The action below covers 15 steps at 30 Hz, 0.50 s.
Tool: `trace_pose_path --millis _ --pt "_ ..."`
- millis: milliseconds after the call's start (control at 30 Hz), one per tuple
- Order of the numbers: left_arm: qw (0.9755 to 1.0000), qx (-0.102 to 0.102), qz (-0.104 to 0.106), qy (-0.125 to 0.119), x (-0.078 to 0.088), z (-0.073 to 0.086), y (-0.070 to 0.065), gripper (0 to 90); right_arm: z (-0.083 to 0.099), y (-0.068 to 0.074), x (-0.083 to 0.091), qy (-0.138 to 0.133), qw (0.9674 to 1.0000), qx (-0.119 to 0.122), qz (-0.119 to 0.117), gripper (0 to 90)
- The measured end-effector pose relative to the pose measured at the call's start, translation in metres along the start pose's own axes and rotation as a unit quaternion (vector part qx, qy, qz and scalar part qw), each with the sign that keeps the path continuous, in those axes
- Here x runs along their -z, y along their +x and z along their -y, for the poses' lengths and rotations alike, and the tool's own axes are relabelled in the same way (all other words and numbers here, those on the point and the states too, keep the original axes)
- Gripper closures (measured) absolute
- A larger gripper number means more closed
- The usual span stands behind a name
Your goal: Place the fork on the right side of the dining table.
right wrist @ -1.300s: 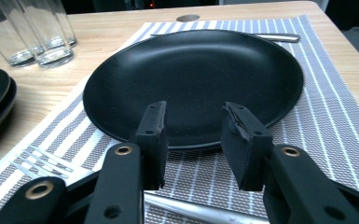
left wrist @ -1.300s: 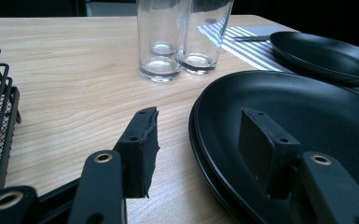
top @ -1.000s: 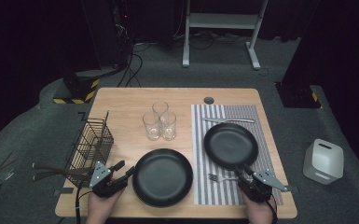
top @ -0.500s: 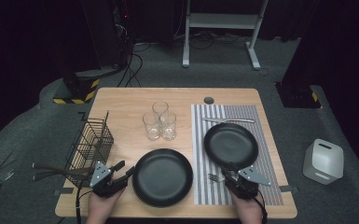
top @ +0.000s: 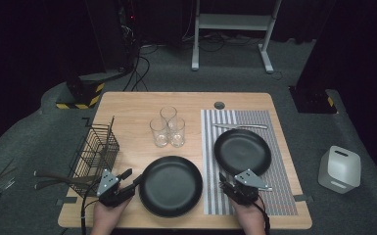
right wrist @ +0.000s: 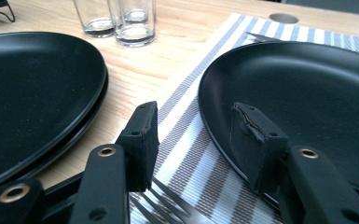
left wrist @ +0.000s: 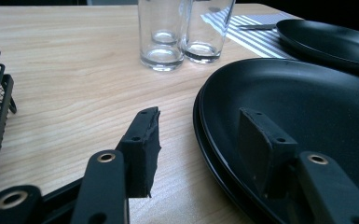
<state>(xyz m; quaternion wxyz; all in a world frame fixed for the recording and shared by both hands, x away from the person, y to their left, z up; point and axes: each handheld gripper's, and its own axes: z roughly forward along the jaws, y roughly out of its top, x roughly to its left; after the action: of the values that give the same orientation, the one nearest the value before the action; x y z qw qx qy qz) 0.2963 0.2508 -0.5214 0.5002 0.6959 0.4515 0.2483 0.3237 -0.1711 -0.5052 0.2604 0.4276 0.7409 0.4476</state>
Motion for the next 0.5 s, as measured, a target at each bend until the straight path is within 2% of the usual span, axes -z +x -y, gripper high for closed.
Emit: trace_pose_path --millis 167,367,500 --pt "1.0000 -0.003 -0.003 -0.001 0.000 0.000 -0.001 49.1 -0.006 0.005 -0.004 0.001 0.9999 -0.005 -0.011 47.0" --pt "1.0000 -0.002 0.000 -0.001 -0.001 -0.002 0.000 49.2 -0.015 0.009 -0.011 0.006 0.9992 -0.027 -0.029 43.2" --pt "1.0000 -0.003 0.003 -0.002 -0.001 -0.002 0.000 49.5 -0.021 0.011 -0.016 0.007 0.9995 -0.021 -0.022 43.2"
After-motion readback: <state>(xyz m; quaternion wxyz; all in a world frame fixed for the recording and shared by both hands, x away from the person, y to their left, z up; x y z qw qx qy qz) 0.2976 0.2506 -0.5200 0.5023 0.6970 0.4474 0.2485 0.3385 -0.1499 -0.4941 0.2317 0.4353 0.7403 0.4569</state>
